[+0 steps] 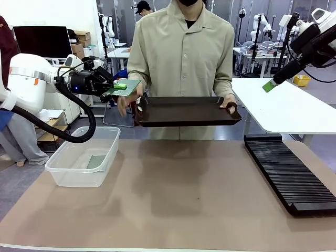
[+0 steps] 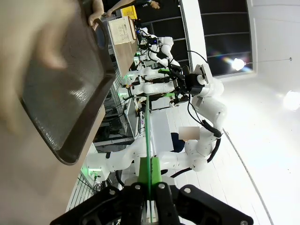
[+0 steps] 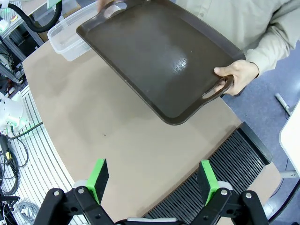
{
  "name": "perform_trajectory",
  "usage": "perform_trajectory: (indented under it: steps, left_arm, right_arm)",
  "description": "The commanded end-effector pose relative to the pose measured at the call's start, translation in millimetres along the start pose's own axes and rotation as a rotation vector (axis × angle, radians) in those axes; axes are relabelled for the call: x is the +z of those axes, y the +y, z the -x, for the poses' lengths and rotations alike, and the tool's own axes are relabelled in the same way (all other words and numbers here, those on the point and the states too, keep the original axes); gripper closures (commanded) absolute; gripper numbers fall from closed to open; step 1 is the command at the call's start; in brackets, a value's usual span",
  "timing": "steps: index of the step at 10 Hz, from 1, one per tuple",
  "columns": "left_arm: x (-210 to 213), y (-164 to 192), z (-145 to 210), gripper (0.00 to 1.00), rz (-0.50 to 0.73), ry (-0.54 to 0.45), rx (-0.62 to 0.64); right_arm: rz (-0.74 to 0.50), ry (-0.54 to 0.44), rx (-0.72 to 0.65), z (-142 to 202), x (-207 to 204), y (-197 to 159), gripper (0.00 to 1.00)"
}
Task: Sort PCBs into racks and boxes based on the side picked up.
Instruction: If the short side of the Blank PCB is picked up, insert it into the PCB Rack ; if the long side is picked up, place it in the Organizing box.
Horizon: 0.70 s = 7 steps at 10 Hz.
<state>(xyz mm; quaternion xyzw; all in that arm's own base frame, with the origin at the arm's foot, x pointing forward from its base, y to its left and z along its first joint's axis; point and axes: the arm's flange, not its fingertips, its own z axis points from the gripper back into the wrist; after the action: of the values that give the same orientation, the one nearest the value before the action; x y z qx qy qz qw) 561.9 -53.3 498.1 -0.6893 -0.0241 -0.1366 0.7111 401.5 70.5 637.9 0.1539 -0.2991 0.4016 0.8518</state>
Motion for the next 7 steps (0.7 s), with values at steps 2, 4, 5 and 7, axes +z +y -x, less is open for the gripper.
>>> perform_trajectory:
  steps: [2,4,5,7]
  left_arm:
    - [-0.7,-0.4,0.5,1.00,-0.007,0.014,-0.001]
    - [-0.7,-0.4,0.5,1.00,-0.007,0.014,-0.001]
    - [-0.7,-0.4,0.5,1.00,-0.007,0.014,-0.001]
    - [-0.7,-0.4,0.5,1.00,-0.007,0.014,-0.001]
  right_arm:
    - [-0.016,-0.008,-0.001,0.8,-0.4,0.1,0.00]
    - [-0.016,-0.008,-0.001,0.8,-0.4,0.1,0.00]
    - [-0.016,-0.008,-0.001,0.8,-0.4,0.1,0.00]
    - [-0.016,-0.008,-0.001,0.8,-0.4,0.1,0.00]
